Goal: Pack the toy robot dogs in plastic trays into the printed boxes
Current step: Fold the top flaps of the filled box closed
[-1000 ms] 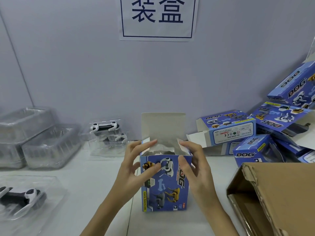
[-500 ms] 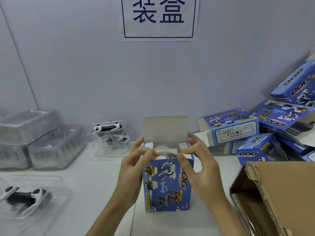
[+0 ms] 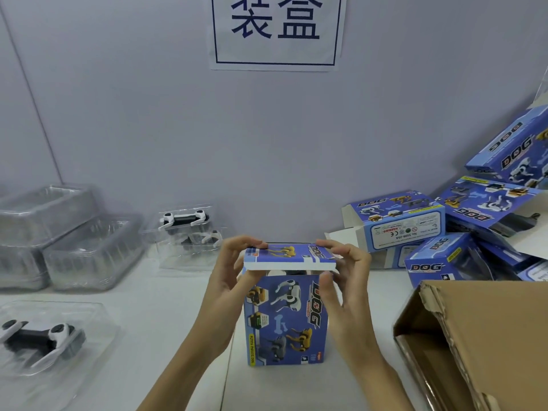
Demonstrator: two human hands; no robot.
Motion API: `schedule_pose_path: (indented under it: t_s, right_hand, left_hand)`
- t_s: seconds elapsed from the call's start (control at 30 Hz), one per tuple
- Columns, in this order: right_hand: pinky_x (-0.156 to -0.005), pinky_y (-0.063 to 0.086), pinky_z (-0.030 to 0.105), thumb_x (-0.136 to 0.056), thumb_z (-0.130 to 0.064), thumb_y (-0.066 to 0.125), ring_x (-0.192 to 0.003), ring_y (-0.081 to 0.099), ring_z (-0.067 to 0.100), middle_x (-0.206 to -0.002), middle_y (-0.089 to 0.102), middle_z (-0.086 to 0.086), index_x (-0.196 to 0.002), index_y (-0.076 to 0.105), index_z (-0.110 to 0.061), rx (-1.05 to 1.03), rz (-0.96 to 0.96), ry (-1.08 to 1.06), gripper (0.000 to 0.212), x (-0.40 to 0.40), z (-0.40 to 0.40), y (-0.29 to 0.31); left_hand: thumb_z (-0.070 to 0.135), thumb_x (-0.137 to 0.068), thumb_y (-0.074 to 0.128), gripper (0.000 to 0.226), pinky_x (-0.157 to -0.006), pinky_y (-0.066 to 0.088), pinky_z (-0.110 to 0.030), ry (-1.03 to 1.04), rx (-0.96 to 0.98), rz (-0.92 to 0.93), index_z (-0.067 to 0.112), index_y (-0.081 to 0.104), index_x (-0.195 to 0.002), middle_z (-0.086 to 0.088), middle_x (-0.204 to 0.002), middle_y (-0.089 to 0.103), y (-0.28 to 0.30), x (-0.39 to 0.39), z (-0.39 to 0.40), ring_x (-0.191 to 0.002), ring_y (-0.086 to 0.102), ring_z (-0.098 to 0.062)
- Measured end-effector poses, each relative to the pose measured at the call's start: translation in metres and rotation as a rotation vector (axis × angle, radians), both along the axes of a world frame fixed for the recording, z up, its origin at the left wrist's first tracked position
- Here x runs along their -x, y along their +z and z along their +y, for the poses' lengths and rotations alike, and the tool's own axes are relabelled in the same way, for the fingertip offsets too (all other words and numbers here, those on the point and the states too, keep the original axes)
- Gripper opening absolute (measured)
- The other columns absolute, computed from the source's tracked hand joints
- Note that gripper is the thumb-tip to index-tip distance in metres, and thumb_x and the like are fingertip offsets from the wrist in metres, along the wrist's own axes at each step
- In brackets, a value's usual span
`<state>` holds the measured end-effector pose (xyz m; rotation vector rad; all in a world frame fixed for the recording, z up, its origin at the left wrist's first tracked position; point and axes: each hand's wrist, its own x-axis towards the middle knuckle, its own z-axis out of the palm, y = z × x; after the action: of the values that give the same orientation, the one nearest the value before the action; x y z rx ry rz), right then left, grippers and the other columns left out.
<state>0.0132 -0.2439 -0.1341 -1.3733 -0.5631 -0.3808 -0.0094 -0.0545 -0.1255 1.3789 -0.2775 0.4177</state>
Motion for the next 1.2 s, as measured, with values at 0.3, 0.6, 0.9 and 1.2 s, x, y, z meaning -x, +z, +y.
schedule_pose_path:
  t_s: [0.3, 0.6, 0.9, 1.2]
  right_hand:
    - [-0.081, 0.064, 0.038, -0.103, -0.031, 0.047, -0.134, 0.054, 0.032, -0.139, 0.054, -0.003, -0.126, 0.058, -0.036, 0.123, -0.132, -0.11, 0.026, -0.002, -0.001, -0.003]
    - [-0.088, 0.061, 0.057, -0.099, -0.033, 0.054, -0.133, 0.056, 0.028, -0.138, 0.055, -0.006, -0.123, 0.066, -0.027, 0.059, 0.001, -0.037, 0.028, 0.0, 0.0, 0.005]
    - [-0.089, 0.06, 0.06, -0.094, -0.039, 0.058, -0.137, 0.054, 0.024, -0.143, 0.054, -0.004, -0.117, 0.069, -0.021, 0.062, 0.048, 0.064, 0.031, 0.004, -0.009, 0.012]
    - [-0.08, 0.065, 0.047, -0.096, -0.038, 0.054, -0.14, 0.049, 0.026, -0.142, 0.052, -0.003, -0.118, 0.065, -0.019, 0.104, -0.022, 0.052, 0.031, 0.002, -0.009, 0.009]
  left_hand:
    - [0.023, -0.087, 0.067, 0.032, -0.084, 0.051, -0.079, -0.103, -0.039, 0.021, 0.024, 0.057, -0.118, 0.005, -0.146, 0.057, 0.002, 0.003, 0.002, -0.125, 0.065, -0.039]
    - [0.025, -0.084, 0.073, 0.042, -0.091, 0.05, -0.073, -0.151, 0.035, 0.062, 0.029, 0.056, -0.123, 0.008, -0.151, 0.053, 0.004, 0.006, 0.002, -0.12, 0.068, -0.038]
    - [0.023, -0.082, 0.075, 0.037, -0.077, 0.064, -0.047, -0.165, 0.096, 0.047, 0.03, 0.059, -0.114, 0.008, -0.147, 0.056, 0.006, 0.007, -0.001, -0.117, 0.07, -0.041]
    - [0.026, -0.085, 0.075, 0.027, -0.082, 0.062, -0.049, -0.164, 0.064, 0.025, 0.024, 0.062, -0.108, 0.007, -0.15, 0.053, 0.004, 0.006, 0.001, -0.128, 0.063, -0.041]
